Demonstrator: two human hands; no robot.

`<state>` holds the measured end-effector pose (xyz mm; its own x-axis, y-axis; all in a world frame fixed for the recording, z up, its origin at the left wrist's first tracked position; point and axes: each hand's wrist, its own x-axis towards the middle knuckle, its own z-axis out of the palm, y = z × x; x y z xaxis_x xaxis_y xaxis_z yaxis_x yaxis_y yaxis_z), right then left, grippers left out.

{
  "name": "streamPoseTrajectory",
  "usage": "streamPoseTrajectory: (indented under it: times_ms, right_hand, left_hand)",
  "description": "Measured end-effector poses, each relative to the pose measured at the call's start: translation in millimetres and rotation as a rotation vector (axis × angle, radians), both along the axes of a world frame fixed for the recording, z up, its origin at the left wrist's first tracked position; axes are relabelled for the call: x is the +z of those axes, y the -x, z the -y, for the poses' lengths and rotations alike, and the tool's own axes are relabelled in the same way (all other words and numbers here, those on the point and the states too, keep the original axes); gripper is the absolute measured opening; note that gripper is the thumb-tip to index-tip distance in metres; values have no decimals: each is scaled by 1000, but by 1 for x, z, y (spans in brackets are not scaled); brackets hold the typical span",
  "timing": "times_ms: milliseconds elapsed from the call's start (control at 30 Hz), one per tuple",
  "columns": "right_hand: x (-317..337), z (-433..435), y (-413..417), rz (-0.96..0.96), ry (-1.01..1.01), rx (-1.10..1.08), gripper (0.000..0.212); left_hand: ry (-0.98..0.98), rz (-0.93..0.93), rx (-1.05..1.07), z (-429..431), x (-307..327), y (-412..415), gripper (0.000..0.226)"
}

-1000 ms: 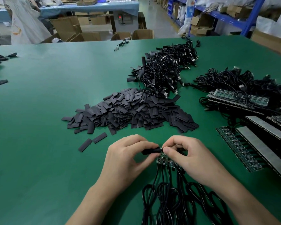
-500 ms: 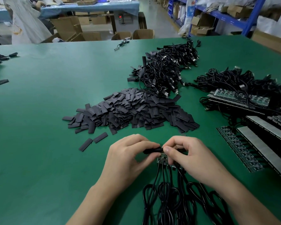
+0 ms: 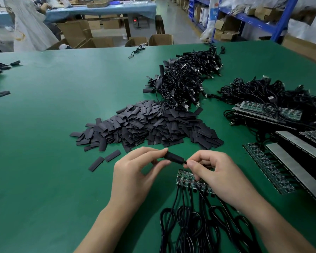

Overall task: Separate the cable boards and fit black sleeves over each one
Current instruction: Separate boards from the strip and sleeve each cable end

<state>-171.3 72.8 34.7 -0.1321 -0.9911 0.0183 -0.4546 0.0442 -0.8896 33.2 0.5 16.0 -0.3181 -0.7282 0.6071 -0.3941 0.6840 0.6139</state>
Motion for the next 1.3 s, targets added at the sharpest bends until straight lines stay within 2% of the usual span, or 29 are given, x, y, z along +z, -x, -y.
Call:
streamPoseTrajectory:
  times_ms: [400, 567, 667, 733, 867, 1000, 1067, 1167, 1300]
  right_hand:
    - [-12, 4, -2, 117, 21, -55, 15]
    - [-12, 5, -4, 145, 23, -64, 21]
    - [-14, 5, -2, 140, 25, -57, 17]
    - [-15, 5, -1, 138, 26, -45, 18]
    - [-14, 5, -4, 115, 34, -25, 25]
    - [-12, 4, -4, 74, 47, -31, 18]
    - [-10, 3, -4, 54, 42, -24, 16]
    - [-7, 2, -5, 31, 25, 38, 12]
    - [-4, -1, 1, -159, 8, 74, 5]
  left_hand:
    - [-32, -14, -51, -6, -4, 9, 40]
    - [-28, -57, -69, -5, -4, 9, 31]
    - [-35, -57, -65, -4, -3, 8, 28]
    - [-99, -110, -52, -4, -1, 8, 23]
    - [-413, -269, -99, -8, 1, 10, 26]
    - [-323, -196, -84, -9, 0, 11, 30]
    - [-368, -268, -97, -9, -2, 13, 26]
    - [-593, -512, -158, -9, -1, 18, 15]
    - [-750, -688, -139, -3, 0, 14, 13]
